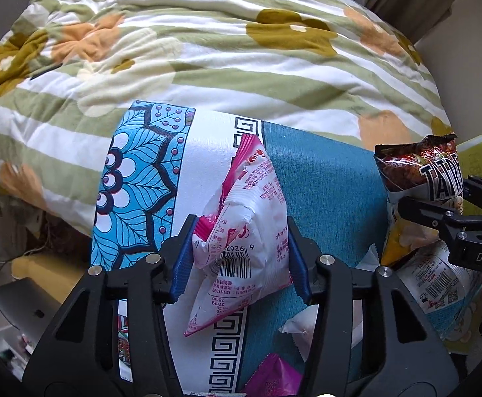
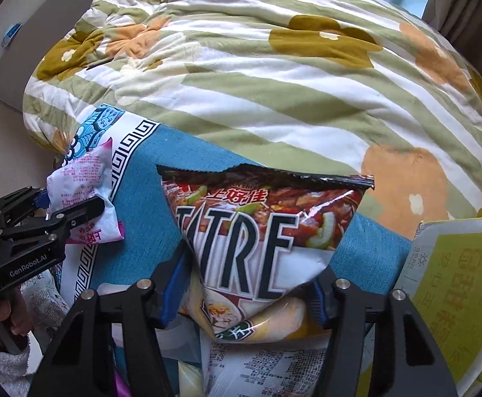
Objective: Organize snacks
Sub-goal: 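Grasp the TATRE bag with the right tool while the left tool grasps the white-pink bag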
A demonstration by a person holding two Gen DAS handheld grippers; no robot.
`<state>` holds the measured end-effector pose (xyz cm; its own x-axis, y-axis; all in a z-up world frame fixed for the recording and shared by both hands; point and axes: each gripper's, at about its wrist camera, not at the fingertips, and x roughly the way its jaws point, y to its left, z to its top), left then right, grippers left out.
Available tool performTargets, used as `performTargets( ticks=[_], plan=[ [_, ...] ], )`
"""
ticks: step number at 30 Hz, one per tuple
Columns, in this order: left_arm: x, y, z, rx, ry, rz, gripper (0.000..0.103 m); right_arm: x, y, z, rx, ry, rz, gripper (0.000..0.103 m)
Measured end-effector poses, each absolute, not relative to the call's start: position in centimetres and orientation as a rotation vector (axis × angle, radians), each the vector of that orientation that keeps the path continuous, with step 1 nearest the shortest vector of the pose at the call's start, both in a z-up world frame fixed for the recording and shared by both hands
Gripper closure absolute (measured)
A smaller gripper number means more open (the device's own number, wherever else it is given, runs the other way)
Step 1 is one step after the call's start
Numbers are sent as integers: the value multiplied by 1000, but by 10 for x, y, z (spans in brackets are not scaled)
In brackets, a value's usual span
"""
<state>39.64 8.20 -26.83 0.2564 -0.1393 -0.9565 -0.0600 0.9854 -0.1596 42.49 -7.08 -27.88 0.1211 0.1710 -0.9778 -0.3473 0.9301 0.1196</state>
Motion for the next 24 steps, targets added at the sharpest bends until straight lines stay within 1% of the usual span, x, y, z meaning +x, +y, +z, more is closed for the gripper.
performTargets(
  ticks=[10,17,24],
  plan=[
    [390,79,-239,-159,1256,-66,57,418,-72,-245,-46,1261,404,47],
    [385,74,-225,-146,1231,-85,57,416,-73,-234,-5,1205,407,47],
    [384,71,-218,-135,1220,-94,57,420,-77,-225,105,1142,452,47]
  ],
)
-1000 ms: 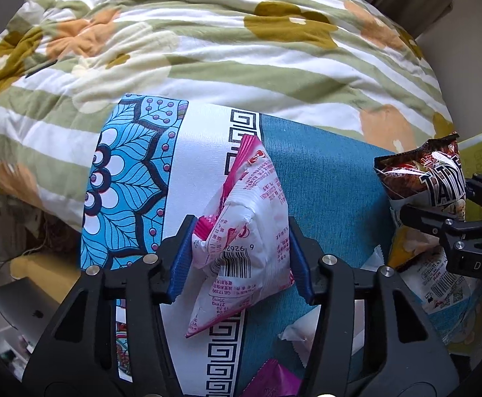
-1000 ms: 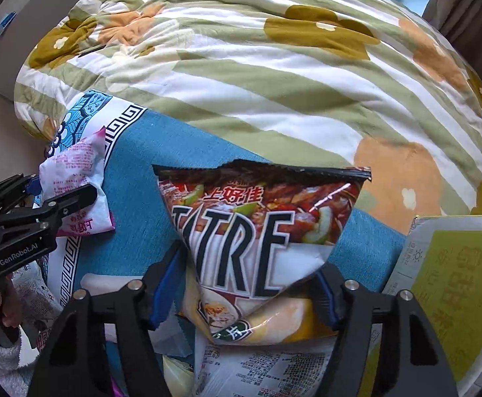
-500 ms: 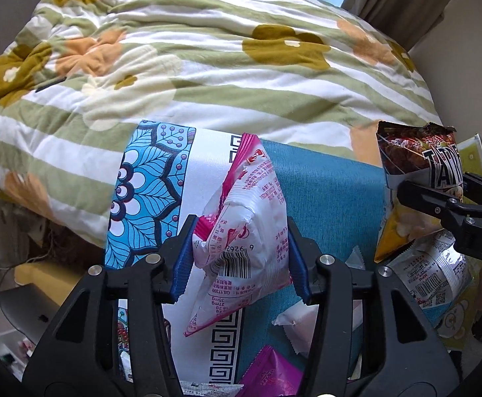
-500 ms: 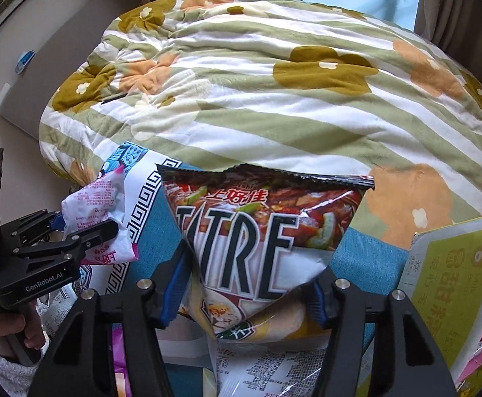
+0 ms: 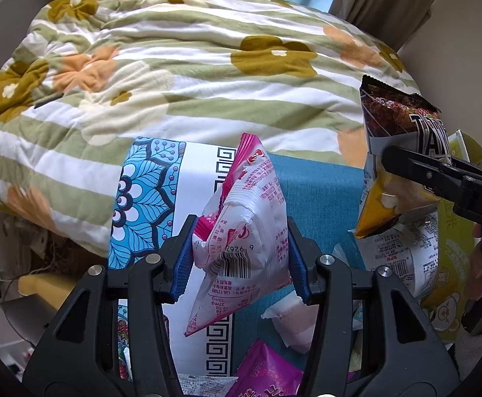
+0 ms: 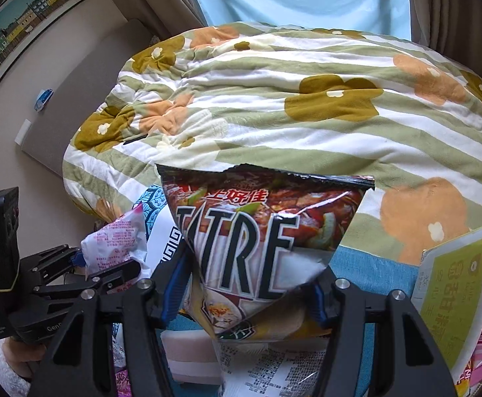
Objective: Organize snacks
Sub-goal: 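Grasp the TATRE bag with the right tool while the left tool grasps the white-pink bag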
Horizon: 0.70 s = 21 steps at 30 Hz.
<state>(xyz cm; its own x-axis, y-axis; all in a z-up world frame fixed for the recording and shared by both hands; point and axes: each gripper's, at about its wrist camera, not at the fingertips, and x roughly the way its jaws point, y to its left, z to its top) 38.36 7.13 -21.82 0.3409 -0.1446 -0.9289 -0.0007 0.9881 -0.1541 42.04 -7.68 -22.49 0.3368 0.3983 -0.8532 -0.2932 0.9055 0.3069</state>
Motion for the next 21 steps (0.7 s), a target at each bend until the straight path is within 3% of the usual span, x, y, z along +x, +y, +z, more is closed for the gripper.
performTargets(
  ticks=[21],
  plan=[
    [385,54,-171,-84,1150,-137,57,413,-101,-178,129,1047,402,47]
  ],
)
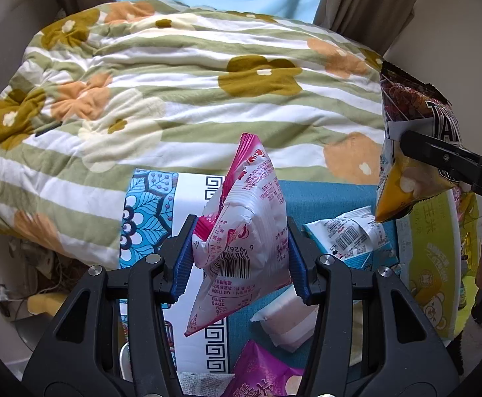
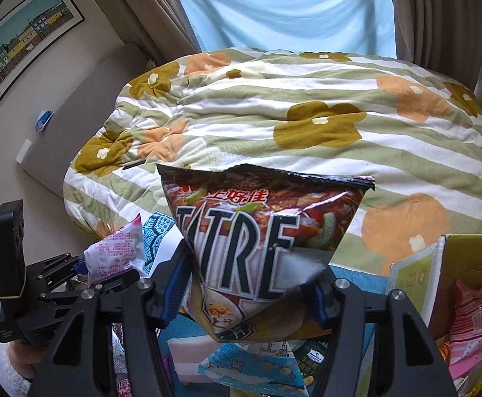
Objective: Organize snacks
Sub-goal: 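Grasp the TATRE bag with the right tool while the left tool grasps the white-pink bag, then carry both bags over the cardboard box and open both tools to drop them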
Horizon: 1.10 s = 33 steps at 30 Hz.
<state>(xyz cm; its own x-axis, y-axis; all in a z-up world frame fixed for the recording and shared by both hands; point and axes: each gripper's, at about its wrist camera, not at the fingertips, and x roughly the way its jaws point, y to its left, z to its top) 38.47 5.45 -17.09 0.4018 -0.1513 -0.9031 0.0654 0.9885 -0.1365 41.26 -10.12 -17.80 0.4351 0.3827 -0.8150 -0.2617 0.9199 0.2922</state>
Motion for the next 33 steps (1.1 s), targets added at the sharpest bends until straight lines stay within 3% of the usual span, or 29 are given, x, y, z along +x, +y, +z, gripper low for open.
performTargets(
  ticks=[8,17,26,31,33],
  plan=[
    [381,7,-100,-25,1039,-203,57,390,-144,-120,171,967,339,47],
    [369,-109,-54,-19,973,-326,57,345,-239,-80,174,922,231,47],
    [366,-244,-86,-3,1048,-418,57,305,-347,-73,163,927,144,47],
    [368,-286,-119,-6,1102,-393,57,295,-391,-86,178,951,136,47],
    [371,-293,-129,12,1108,-355,52,293,-401,-92,183,967,143,47]
  ],
)
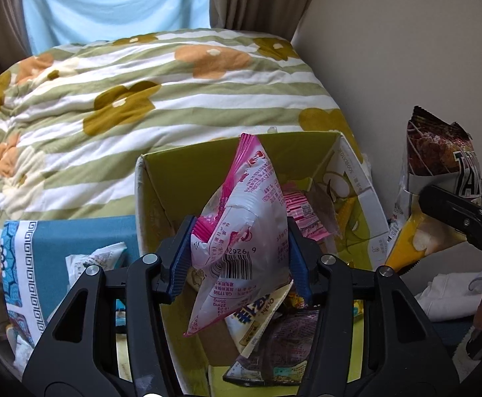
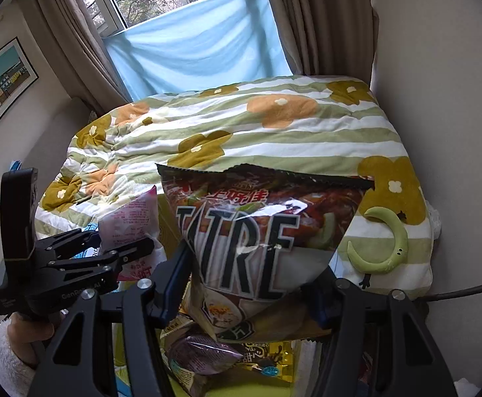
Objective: Organize snacks
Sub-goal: 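Carry both bags over the cardboard box and open both tools to drop them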
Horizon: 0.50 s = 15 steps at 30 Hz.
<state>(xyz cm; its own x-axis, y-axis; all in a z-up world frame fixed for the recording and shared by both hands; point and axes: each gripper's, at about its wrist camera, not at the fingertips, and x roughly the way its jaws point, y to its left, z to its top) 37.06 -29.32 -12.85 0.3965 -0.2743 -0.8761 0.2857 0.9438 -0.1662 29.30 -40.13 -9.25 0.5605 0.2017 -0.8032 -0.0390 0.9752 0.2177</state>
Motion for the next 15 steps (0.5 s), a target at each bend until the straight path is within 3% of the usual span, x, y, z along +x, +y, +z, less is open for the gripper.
performTargets(
  ticks=[1,2,4,15],
  plan=[
    [370,-297,-131,25,1109,-343,40,293,-405,-95,185,974,148,47],
    [371,-298,-133,38,1110,-330,19,293,-408,-98,188,981,155,47],
    [368,-297,-129,47,1082,-300,1,292,-412,-102,190,991,170,47],
    [331,-256,-107,54,1066,-245,1,296,-413,-114,187,1022,211,46]
  ],
)
